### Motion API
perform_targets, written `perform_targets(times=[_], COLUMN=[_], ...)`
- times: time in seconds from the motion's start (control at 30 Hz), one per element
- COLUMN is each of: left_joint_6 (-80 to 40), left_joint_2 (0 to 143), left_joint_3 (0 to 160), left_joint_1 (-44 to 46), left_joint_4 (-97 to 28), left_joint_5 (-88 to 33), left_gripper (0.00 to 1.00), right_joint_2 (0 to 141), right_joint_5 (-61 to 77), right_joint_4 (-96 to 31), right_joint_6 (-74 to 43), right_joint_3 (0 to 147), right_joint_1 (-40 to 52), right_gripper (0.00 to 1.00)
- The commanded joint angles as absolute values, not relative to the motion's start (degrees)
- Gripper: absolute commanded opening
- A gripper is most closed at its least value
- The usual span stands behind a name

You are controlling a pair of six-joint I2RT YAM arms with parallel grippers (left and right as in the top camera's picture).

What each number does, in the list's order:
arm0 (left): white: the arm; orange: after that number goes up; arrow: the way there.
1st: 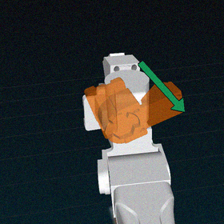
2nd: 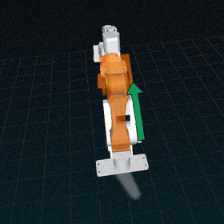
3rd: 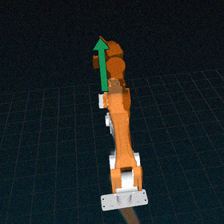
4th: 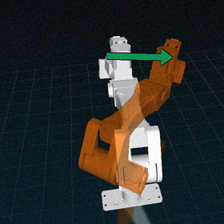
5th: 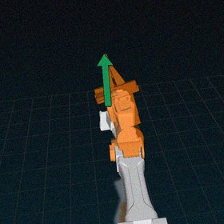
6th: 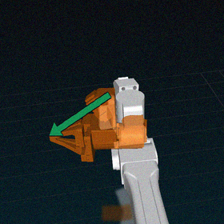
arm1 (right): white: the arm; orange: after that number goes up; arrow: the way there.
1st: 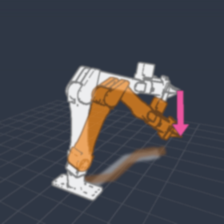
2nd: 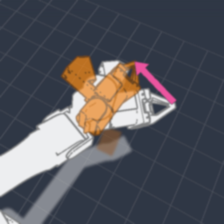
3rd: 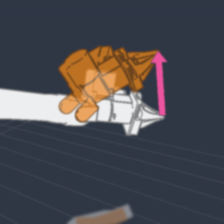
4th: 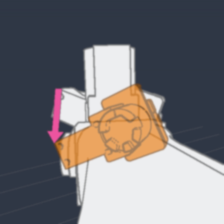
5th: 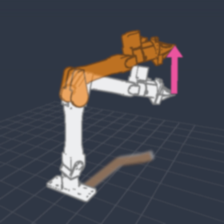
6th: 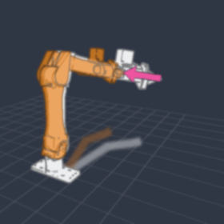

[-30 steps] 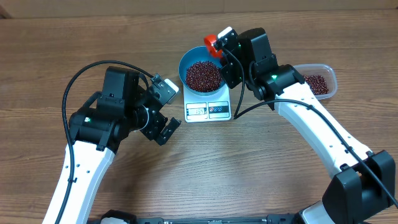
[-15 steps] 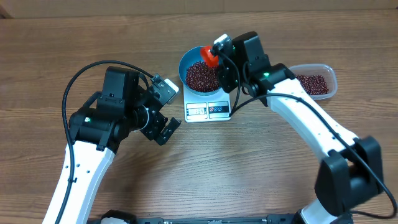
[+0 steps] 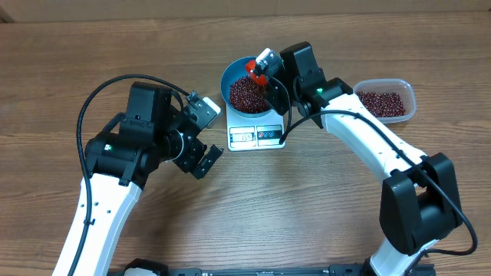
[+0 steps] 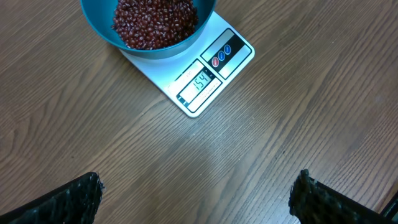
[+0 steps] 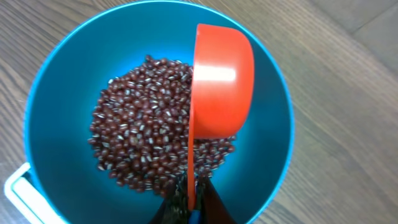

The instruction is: Scoop item into bowl and weigh 150g on scale

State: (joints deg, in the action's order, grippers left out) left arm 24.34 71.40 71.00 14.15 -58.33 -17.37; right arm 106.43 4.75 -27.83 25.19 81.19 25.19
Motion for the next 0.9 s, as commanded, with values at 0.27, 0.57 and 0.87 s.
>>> perform_targets(times=[0.27, 0.57, 0.87], left_joint_6=[24.4, 24.4, 24.4], left_joint_2=[71.7, 71.7, 71.7], left_joint_3=[72.5, 72.5, 72.5], left_joint_1=[14.3, 14.3, 14.3], left_joint_4=[-58.3, -58.3, -58.3], left_joint_5=[-17.4, -17.4, -17.4], left_gripper=[1.00, 1.00, 1.00], right_joint_2=[106.8, 107.1, 114.5], right_joint_5=[-1.5, 1.2, 0.6], right_joint_4=[-42.5, -47.2, -49.3], right_joint_6=[32.1, 35.0, 34.5], right_joint_3=[94.0, 100.6, 100.5], right_joint_1=[26.3, 28.0, 28.0], right_gripper=[0.04, 0.04, 0.04])
